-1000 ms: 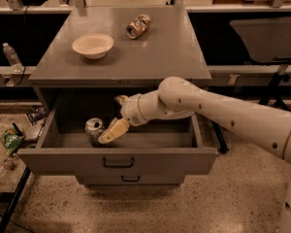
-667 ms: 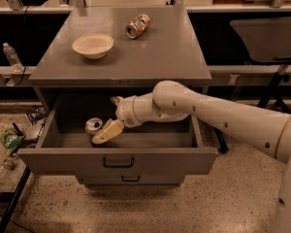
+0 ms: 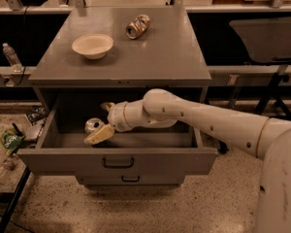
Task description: Pick 7up can from top drawer and place on counter
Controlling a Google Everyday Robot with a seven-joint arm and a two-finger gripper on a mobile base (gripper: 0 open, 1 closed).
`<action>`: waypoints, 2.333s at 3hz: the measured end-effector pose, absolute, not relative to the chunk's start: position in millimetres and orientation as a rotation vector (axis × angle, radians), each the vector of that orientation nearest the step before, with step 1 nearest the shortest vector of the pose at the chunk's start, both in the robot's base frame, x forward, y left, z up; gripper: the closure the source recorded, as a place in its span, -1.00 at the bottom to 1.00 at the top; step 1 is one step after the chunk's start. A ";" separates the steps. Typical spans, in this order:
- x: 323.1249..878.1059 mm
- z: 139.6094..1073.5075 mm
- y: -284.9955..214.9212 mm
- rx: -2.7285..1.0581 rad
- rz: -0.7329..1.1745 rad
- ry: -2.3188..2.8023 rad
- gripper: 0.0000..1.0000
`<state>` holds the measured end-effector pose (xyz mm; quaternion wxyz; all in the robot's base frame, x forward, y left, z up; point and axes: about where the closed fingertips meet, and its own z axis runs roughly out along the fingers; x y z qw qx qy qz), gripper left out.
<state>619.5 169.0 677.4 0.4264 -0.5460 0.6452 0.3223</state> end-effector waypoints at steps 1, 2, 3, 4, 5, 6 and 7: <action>623.2 667.2 176.0 -1.364 0.824 1.581 -0.24; 623.9 662.1 179.3 -1.370 0.844 1.552 0.23; 621.1 678.3 163.3 -1.339 0.828 1.523 0.86; 615.8 704.2 133.4 -1.313 0.770 1.520 1.00; 608.6 747.2 109.1 -1.300 0.744 1.480 1.00; 605.7 808.9 76.4 -1.282 0.719 1.467 1.00; 614.4 893.4 37.9 -1.251 0.709 1.475 1.00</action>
Offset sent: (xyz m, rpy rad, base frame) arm 0.0072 0.0091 -0.0207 0.0660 -0.0292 0.0555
